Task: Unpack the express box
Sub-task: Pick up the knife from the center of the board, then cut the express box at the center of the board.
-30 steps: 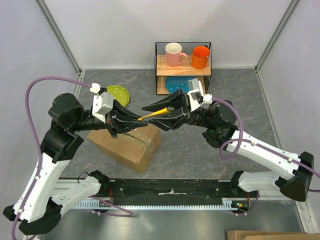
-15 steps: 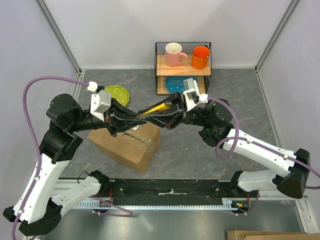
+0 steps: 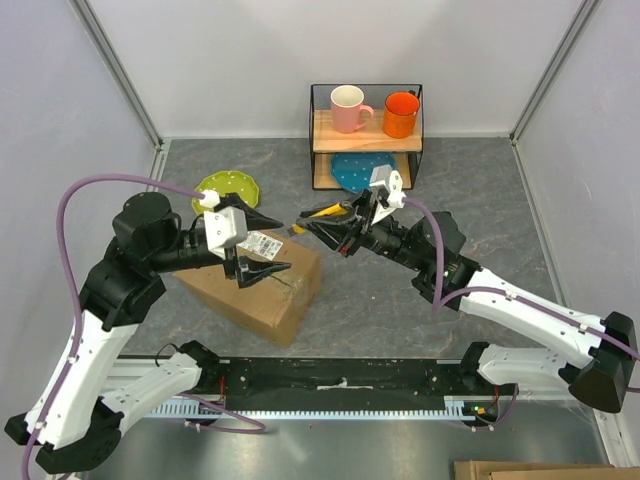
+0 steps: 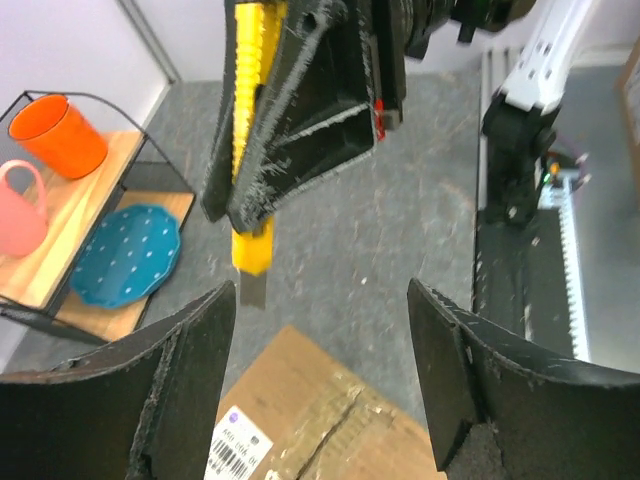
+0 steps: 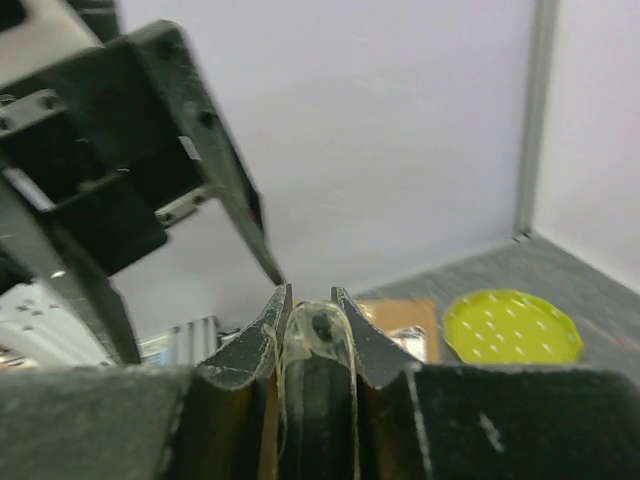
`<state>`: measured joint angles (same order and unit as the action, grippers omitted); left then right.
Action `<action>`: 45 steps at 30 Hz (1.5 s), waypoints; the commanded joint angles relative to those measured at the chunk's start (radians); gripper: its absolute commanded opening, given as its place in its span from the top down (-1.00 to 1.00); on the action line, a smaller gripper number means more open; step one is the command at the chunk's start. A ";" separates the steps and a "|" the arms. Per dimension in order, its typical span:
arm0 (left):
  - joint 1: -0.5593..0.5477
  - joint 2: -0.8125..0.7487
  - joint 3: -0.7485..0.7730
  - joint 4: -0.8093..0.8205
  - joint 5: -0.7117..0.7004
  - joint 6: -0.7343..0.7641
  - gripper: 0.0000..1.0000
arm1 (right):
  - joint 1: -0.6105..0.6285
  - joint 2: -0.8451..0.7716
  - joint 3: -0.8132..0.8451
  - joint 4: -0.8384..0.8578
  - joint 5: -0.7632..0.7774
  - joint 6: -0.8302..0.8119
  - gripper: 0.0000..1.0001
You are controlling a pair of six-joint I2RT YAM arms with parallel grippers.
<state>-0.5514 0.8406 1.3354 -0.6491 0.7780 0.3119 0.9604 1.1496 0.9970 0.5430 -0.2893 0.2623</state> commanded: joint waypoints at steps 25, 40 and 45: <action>-0.001 -0.035 -0.370 -0.241 -0.232 1.122 -0.41 | -0.020 0.295 -0.249 0.472 0.828 0.049 1.00; -0.001 -0.138 -0.561 -0.100 -0.267 1.237 -0.10 | -0.022 0.628 -0.061 0.528 0.655 0.182 1.00; -0.001 -0.202 -0.671 -0.009 -0.295 1.290 0.03 | -0.012 0.714 -0.018 0.490 0.581 0.244 1.00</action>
<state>-0.5522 0.6693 0.7471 -0.7254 0.5266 1.5204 0.9394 1.8137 0.9234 1.0157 0.3660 0.4362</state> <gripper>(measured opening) 0.510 0.242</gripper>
